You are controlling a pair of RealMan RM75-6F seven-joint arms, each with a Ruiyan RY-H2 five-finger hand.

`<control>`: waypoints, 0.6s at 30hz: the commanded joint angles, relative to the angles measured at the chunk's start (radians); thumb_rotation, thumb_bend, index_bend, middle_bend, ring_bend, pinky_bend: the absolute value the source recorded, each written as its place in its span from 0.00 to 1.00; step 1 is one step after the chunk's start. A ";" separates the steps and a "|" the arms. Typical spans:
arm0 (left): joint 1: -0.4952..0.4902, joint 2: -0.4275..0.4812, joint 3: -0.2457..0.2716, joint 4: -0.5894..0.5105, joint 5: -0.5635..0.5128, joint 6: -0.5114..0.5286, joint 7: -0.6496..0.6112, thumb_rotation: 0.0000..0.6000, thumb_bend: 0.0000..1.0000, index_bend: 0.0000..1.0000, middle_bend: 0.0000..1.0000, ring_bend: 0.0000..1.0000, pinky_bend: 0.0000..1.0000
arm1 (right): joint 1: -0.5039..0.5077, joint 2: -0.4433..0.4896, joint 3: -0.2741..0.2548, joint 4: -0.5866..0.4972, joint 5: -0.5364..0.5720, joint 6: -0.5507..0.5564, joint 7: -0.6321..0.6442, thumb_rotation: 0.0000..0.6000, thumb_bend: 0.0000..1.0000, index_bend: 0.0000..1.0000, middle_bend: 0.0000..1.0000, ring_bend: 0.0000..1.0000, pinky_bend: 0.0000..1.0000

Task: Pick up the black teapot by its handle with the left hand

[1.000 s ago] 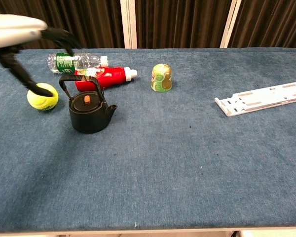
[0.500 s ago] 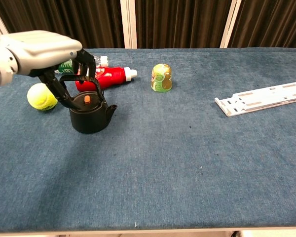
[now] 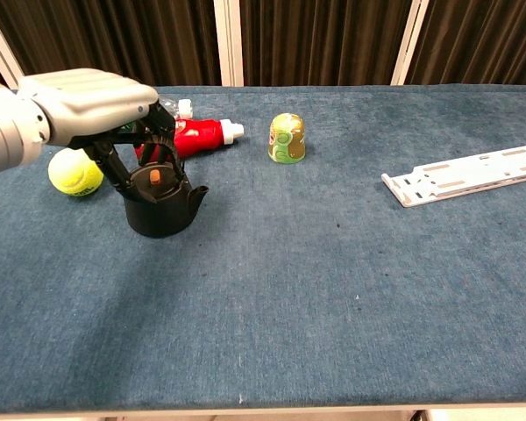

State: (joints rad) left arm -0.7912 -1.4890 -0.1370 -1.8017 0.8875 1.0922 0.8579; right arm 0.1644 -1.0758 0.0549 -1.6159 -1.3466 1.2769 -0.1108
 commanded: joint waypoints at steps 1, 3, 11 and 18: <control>-0.005 -0.004 0.006 0.002 -0.004 -0.001 -0.004 0.89 0.08 0.51 0.55 0.46 0.00 | -0.001 0.000 0.000 0.001 0.001 0.001 0.002 1.00 0.14 0.00 0.00 0.00 0.00; -0.008 -0.006 0.010 0.004 -0.002 -0.002 -0.011 0.89 0.08 0.54 0.58 0.48 0.00 | -0.002 0.000 0.000 0.002 0.002 0.001 0.003 1.00 0.14 0.00 0.00 0.00 0.00; -0.026 -0.009 0.021 0.012 -0.013 -0.035 -0.049 0.88 0.08 0.71 0.76 0.63 0.00 | -0.005 -0.001 0.002 0.007 0.003 0.004 0.011 1.00 0.14 0.00 0.00 0.00 0.00; -0.038 -0.008 0.027 0.015 -0.041 -0.058 -0.080 0.88 0.08 0.84 0.90 0.77 0.00 | -0.007 -0.002 0.004 0.013 0.001 0.008 0.024 1.00 0.14 0.00 0.00 0.00 0.00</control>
State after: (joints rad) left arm -0.8266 -1.4977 -0.1108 -1.7863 0.8514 1.0387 0.7828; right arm 0.1570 -1.0772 0.0585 -1.6033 -1.3452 1.2842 -0.0873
